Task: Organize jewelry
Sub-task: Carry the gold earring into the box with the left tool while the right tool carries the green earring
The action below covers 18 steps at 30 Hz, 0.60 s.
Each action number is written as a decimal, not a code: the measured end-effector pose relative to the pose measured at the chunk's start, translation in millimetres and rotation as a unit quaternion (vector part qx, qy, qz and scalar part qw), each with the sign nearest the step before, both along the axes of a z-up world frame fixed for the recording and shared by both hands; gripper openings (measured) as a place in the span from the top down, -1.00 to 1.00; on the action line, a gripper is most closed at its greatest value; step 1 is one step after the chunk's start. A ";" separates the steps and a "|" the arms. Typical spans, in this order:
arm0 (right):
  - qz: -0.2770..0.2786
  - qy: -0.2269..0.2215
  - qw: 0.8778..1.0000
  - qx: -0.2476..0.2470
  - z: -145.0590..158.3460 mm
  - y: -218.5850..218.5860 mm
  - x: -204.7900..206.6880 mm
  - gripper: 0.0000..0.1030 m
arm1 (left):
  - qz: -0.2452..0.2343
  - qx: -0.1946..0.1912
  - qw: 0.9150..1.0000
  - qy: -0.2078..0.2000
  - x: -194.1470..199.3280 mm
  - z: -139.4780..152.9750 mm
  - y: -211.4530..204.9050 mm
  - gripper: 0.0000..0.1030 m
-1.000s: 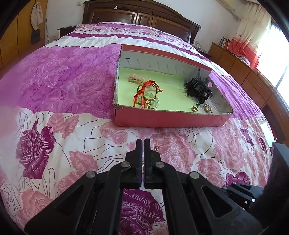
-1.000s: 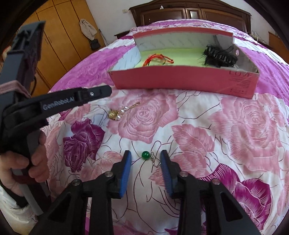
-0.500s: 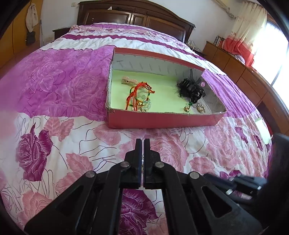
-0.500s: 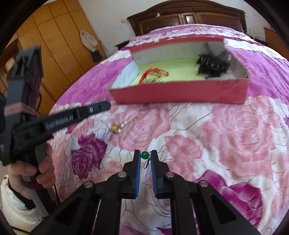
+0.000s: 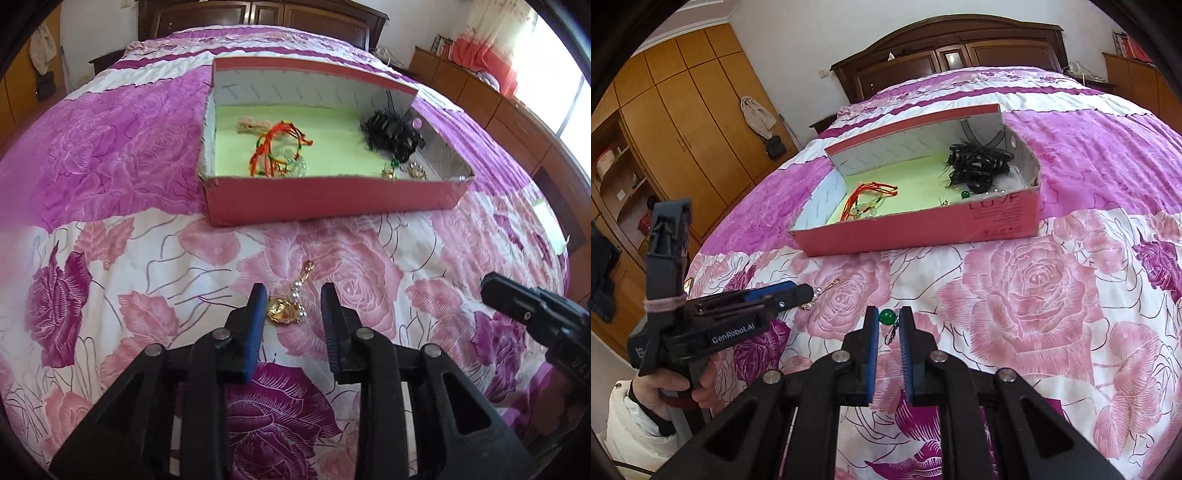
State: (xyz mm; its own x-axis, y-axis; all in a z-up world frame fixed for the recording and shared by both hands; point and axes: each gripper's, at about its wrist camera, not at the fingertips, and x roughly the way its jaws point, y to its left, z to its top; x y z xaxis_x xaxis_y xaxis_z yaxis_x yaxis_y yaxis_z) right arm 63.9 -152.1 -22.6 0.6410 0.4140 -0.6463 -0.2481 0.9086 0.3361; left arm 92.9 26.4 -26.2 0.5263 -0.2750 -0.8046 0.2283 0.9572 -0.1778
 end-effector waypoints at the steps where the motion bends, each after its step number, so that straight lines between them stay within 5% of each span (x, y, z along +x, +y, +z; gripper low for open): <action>1: 0.000 0.001 1.000 0.001 -0.5 -0.6 -0.2 0.76 | -0.004 0.004 1.000 0.001 -0.1 -1.6 -1.9 0.60; 5: 0.000 0.005 1.000 0.004 -4.2 -1.4 2.2 0.75 | -0.025 0.020 0.999 0.006 -1.3 -11.6 -11.9 0.87; 18: -0.003 -0.001 1.000 0.004 -4.8 -3.6 3.7 0.75 | -0.023 -0.010 0.999 -0.020 -6.3 1.9 -8.7 0.96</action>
State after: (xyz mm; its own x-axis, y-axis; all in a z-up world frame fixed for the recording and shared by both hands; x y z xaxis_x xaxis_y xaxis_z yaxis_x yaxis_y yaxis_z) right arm 67.5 -155.7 -27.5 0.6453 0.4144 -0.6417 -0.2426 0.9078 0.3422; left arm 86.5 17.7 -24.3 0.5444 -0.3153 -0.7773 0.2789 0.9420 -0.1868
